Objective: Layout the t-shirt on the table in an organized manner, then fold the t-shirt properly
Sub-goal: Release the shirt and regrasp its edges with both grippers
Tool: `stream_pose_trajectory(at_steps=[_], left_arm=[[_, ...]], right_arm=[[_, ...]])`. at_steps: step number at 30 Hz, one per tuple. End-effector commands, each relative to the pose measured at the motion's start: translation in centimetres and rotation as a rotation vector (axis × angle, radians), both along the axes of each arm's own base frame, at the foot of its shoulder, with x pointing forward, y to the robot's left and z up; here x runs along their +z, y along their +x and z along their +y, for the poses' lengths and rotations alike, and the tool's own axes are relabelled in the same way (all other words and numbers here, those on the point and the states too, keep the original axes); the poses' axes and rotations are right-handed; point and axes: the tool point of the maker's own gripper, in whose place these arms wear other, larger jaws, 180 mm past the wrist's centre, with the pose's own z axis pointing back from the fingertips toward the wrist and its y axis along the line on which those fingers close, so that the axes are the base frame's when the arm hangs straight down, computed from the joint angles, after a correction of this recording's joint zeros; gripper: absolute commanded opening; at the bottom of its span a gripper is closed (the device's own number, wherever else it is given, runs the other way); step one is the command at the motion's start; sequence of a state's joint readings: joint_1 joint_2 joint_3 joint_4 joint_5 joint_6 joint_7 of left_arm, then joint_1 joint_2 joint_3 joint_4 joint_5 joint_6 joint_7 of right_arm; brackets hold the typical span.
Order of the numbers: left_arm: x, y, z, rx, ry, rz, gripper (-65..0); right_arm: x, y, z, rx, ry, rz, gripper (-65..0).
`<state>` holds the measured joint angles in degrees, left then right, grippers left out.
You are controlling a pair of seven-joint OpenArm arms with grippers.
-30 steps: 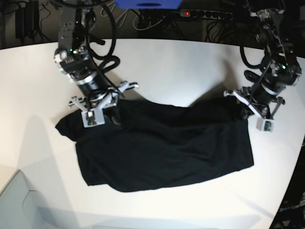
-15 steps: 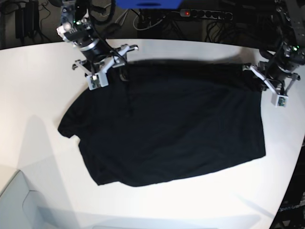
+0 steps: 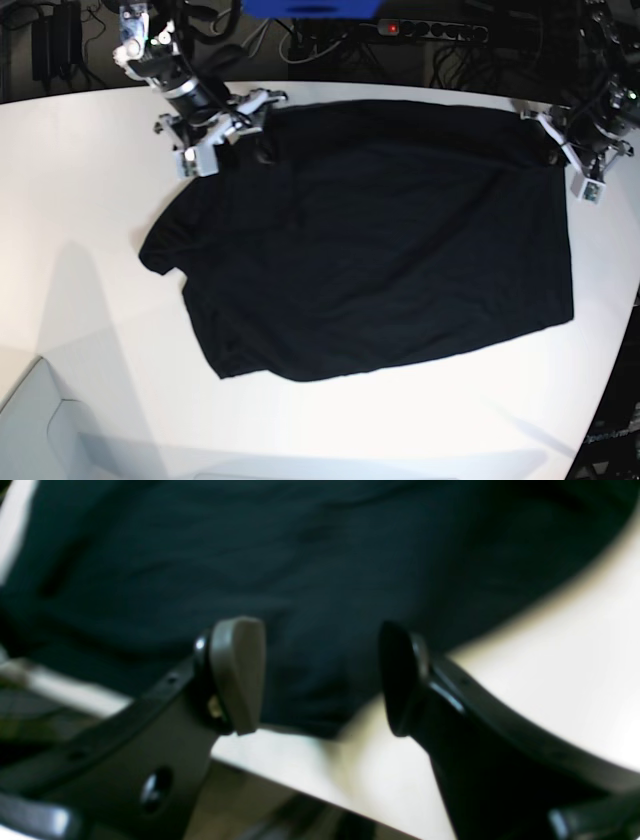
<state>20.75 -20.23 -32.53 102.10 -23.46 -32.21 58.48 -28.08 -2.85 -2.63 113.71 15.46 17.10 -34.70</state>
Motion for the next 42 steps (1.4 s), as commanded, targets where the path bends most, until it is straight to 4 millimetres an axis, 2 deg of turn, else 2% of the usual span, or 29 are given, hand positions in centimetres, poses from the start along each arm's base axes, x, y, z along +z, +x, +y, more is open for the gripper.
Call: stream_pose_trajectory(at_steps=[1, 5, 9, 12, 15, 20, 27, 31, 35, 42], left_arm=[[1.1, 0.7, 0.4, -0.012, 0.014, -0.039, -45.6], [1.6, 0.8, 0.8, -0.003, 0.021, -0.053, -32.5], [2.9, 0.9, 3.2, 0.069, 0.048, -0.092, -24.4], [4.5, 1.1, 4.7, 0.108, 0.075, -0.136, -23.6], [5.4, 2.0, 5.2, 0.123, 0.079, -0.171, -23.5], [5.3, 2.8, 4.4, 0.145, 0.046, -0.197, -23.5], [5.4, 3.6, 3.4, 0.153, 0.015, -0.227, -23.5], [5.9, 4.5, 3.2, 0.157, 0.002, -0.253, -23.5], [5.8, 4.5, 3.1, 0.158, -0.006, -0.255, -23.5], [6.0, 5.0, 2.8, 0.162, -0.017, -0.268, -23.6]], right_arm=[[1.6, 1.2, 0.4, 0.0, 0.023, -0.066, -28.1], [1.7, 3.9, 0.9, -0.027, -0.027, -0.093, -28.1], [-0.1, 6.4, 1.7, 0.021, -0.162, -0.101, -28.1], [-1.4, 7.9, 1.4, 0.044, -0.269, -0.104, -28.1], [-2.9, 9.2, 1.3, 0.061, -0.337, -0.088, -28.1], [-3.5, 10.4, 1.0, 0.067, -0.369, -0.083, -28.1], [-3.6, 10.3, 1.9, 0.07, -0.348, -0.077, -28.1], [-4.4, 10.1, 2.1, 0.076, -0.347, -0.055, -28.1], [-4.6, 10.3, 2.8, 0.078, -0.331, -0.046, -28.1], [-4.4, 10.9, 2.9, 0.074, -0.327, -0.07, -29.0]])
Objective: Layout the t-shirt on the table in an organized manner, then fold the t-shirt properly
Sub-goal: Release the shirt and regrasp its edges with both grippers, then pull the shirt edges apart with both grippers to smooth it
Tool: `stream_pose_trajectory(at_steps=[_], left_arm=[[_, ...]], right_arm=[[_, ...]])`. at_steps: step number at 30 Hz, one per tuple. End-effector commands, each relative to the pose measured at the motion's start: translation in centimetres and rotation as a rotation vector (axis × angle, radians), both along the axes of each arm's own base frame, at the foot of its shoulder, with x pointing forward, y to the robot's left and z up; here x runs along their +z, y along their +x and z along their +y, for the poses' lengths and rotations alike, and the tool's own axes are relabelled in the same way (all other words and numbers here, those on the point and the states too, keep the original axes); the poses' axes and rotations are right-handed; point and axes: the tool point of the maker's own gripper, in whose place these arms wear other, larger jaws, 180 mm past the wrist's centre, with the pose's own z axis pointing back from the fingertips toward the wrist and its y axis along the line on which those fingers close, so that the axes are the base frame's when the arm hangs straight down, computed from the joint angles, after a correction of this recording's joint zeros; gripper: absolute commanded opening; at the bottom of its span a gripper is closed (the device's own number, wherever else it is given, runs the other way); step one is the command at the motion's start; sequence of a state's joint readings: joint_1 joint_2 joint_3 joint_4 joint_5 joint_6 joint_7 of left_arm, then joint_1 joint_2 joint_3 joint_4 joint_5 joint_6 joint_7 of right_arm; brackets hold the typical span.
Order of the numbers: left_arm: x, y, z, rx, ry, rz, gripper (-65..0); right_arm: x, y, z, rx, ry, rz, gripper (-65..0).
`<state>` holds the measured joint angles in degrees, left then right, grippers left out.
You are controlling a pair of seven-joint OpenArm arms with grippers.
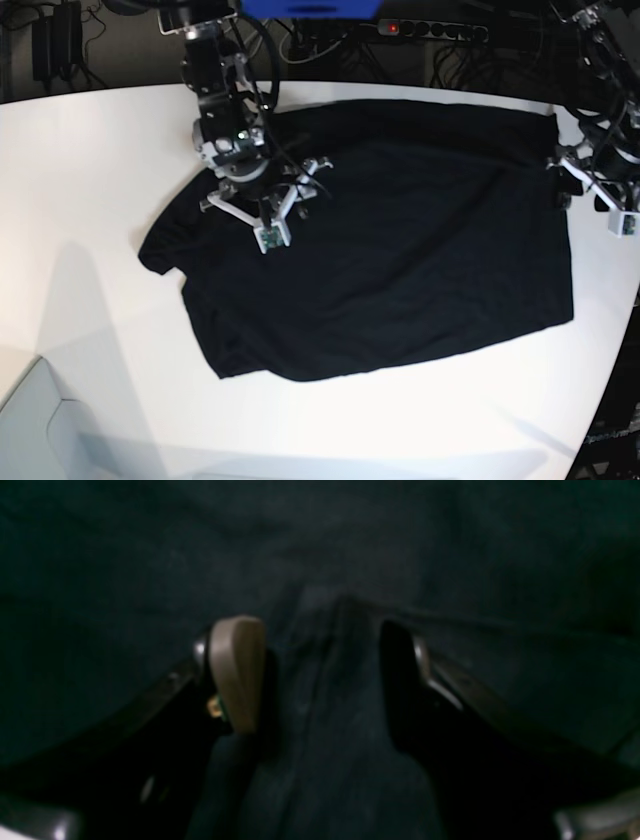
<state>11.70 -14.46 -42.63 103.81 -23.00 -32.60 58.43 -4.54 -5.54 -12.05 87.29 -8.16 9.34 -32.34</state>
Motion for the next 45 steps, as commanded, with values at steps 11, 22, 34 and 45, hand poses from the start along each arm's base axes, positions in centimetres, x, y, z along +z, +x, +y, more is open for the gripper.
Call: stream_pose_trajectory(at_steps=[11, 22, 34, 45], left_arm=[[1.1, 0.6, 0.1, -0.007, 0.01, -0.038, -23.7], [1.0, 2.2, -2.5, -0.055, -0.034, -0.062, -23.6], [-0.5, 6.3, -5.9, -0.069, -0.182, -0.083, -23.6], [-2.3, 7.2, -9.5, -0.157, -0.224, -0.034, -23.6]], right_arm=[[1.9, 1.6, 0.2, -0.002, 0.019, -0.072, -65.0], [9.9, 0.3, -4.5, -0.117, 0.022, -0.272, -65.0], [8.5, -5.7, -20.2, -0.522, -0.091, -0.205, -65.0], [4.6, -11.7, -25.4, -0.693, -0.088, -0.057, -63.6]])
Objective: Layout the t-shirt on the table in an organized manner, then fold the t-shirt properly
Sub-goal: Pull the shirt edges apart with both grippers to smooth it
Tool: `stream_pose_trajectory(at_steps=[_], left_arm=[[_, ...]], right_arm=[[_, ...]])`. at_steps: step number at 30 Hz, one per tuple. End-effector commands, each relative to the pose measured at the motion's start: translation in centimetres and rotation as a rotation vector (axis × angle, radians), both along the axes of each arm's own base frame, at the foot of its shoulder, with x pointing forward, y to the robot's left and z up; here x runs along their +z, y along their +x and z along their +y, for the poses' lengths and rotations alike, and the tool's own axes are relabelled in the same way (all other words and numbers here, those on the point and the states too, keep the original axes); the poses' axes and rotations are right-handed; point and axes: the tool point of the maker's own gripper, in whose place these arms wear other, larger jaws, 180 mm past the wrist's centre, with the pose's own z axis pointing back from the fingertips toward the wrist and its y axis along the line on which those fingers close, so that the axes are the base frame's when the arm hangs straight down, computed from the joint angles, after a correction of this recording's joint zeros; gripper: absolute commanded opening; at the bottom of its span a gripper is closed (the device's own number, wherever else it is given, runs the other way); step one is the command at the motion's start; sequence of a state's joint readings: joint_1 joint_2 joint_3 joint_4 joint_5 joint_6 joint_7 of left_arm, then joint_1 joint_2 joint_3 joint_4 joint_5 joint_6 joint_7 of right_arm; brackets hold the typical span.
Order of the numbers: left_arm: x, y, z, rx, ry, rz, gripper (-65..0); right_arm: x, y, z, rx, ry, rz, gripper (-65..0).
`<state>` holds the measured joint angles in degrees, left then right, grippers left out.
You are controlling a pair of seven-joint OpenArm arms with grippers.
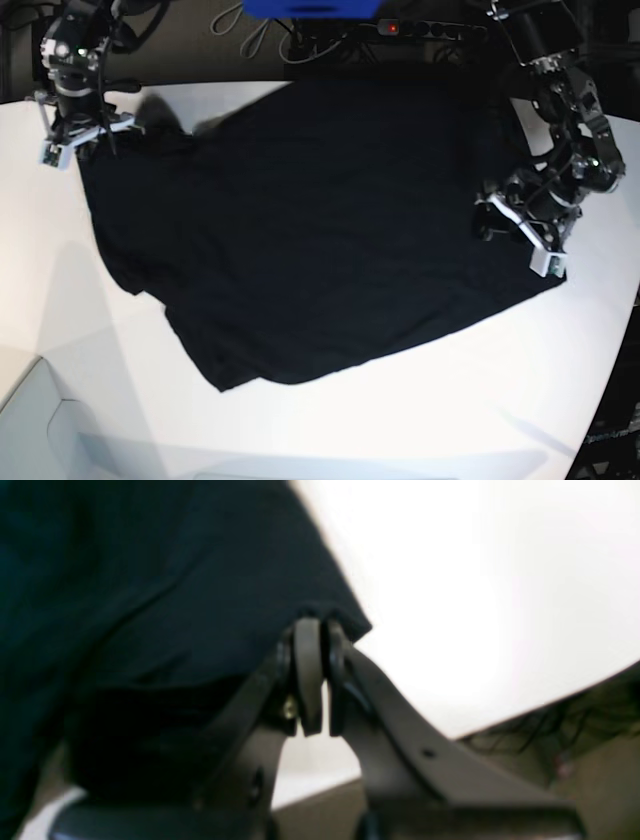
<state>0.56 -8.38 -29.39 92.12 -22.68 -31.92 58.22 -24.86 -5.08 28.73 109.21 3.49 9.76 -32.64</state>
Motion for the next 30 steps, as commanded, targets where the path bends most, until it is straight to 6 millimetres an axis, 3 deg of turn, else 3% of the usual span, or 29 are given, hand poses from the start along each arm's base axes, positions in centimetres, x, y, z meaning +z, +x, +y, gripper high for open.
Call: stream_pose_trajectory(at_steps=[1, 5, 9, 12, 16, 20, 25, 28, 30], left_arm=[[1.6, 1.1, 0.0, -0.009, 0.002, -0.059, -23.6], [1.1, 1.0, -0.9, -0.03, -0.003, -0.045, -23.5], [-0.9, 0.4, -1.8, -0.024, -0.05, 0.009, -23.5], [-2.7, -0.4, -1.6, -0.015, -0.06, 0.063, -23.5], [-5.1, -1.8, 0.5, -0.001, 0.014, 0.154, -23.5], [-6.5, -3.1, 2.0, 0.0, 0.096, 0.216, -23.5], [-6.8, -3.5, 4.5, 0.014, 0.195, 0.255, -23.5], [-6.1, -3.5, 6.6, 0.071, 0.208, 0.244, -23.5], [-5.0, -2.5, 7.6, 0.102, 0.207, 0.211, -23.5]], right_arm=[[0.6, 0.3, -0.2, 0.006, -0.015, -0.028, -60.7], [-0.4, -0.3, 0.0, 0.005, 0.0, 0.001, -45.2], [1.1, 0.1, -0.5, 0.002, -0.026, -0.035, -33.9], [3.3, 0.9, -1.6, -0.029, -0.062, -0.1, -31.7], [5.2, 3.8, -1.6, -0.035, -0.058, -0.185, -31.5], [5.7, 8.7, 1.0, 0.066, -0.023, -0.244, -31.5], [2.7, 13.7, 4.8, 0.224, 0.03, -0.193, -31.5], [-0.4, 15.1, 6.3, 0.28, 0.065, -0.115, -31.7], [-2.2, 15.4, 6.5, 0.29, 0.079, -0.071, -31.7]])
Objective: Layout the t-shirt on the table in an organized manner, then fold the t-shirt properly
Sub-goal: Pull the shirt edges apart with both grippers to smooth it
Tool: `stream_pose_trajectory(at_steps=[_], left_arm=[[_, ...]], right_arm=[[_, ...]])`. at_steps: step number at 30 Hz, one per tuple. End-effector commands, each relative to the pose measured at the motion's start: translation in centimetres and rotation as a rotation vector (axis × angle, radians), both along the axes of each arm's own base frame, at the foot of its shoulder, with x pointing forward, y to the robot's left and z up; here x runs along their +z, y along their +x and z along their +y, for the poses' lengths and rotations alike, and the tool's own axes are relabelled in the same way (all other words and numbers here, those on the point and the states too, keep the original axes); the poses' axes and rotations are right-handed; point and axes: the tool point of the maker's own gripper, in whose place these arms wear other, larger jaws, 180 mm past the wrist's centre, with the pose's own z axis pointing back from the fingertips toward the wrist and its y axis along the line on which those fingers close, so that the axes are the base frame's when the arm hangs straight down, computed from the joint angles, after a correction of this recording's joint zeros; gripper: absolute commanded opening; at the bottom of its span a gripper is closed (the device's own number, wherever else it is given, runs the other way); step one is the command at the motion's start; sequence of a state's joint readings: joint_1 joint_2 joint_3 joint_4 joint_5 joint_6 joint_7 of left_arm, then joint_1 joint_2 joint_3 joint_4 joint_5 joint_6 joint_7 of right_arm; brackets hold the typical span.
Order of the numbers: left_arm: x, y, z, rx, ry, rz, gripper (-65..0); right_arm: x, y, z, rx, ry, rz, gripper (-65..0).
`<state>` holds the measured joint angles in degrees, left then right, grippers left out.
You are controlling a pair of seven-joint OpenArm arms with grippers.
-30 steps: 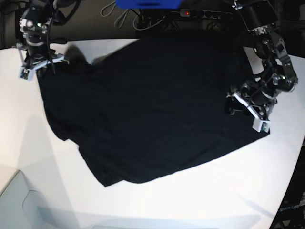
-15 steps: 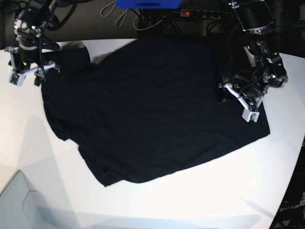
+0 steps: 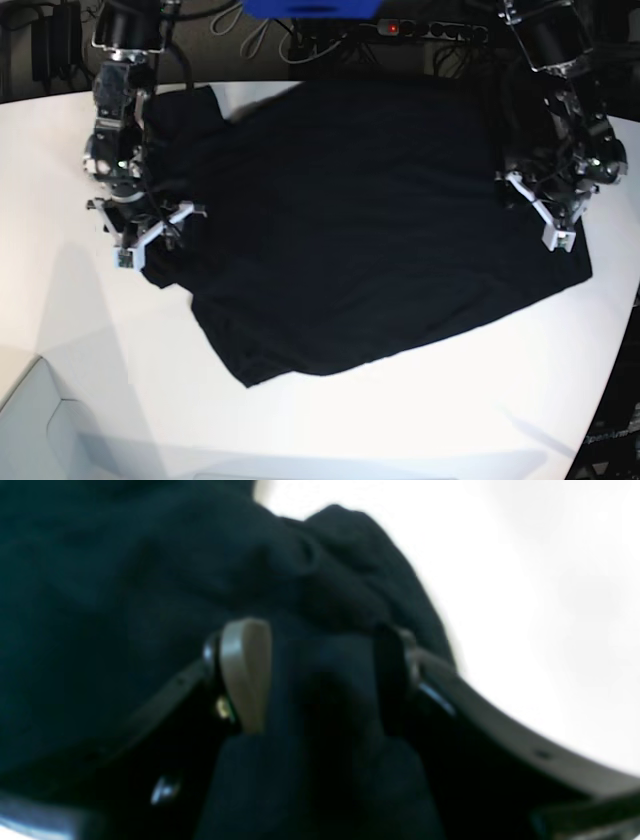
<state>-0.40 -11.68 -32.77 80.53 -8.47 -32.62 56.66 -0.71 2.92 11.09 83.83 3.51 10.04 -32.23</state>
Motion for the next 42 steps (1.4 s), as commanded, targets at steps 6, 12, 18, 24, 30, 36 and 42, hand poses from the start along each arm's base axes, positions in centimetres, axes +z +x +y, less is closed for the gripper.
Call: stream_pose_trajectory(at_steps=[6, 12, 18, 24, 30, 36, 42], left_arm=[[4.0, 3.6, 3.0, 0.044, 0.052, -0.103, -23.5], [6.9, 6.9, 2.8, 0.047, 0.047, -0.187, -23.5], [7.1, 7.6, 1.0, 0.039, 0.012, -0.209, -23.6], [3.3, 4.0, 0.4, 0.04, -0.008, -0.111, -23.6], [0.0, 0.5, 0.8, 0.053, -0.018, -0.004, -23.6], [-1.6, -0.9, 2.0, 0.068, -0.02, 0.056, -23.6], [-1.8, -1.5, 2.1, 0.067, -0.015, 0.068, -23.6]], right_arm=[[-2.2, -2.3, 1.2, 0.044, -0.007, 0.054, -31.8], [-2.9, -7.4, 7.2, 0.217, 0.007, 0.097, -31.9], [2.2, -7.5, 9.7, 0.283, 0.009, -0.033, -31.9], [6.6, -4.3, 7.4, 0.268, -0.06, -0.164, -31.8], [10.0, 2.3, 5.4, 0.217, -0.092, -0.277, -31.5], [8.7, 10.0, 4.5, 0.188, -0.072, -0.233, -31.4], [4.9, 14.7, 3.6, 0.152, -0.023, -0.073, -31.3]])
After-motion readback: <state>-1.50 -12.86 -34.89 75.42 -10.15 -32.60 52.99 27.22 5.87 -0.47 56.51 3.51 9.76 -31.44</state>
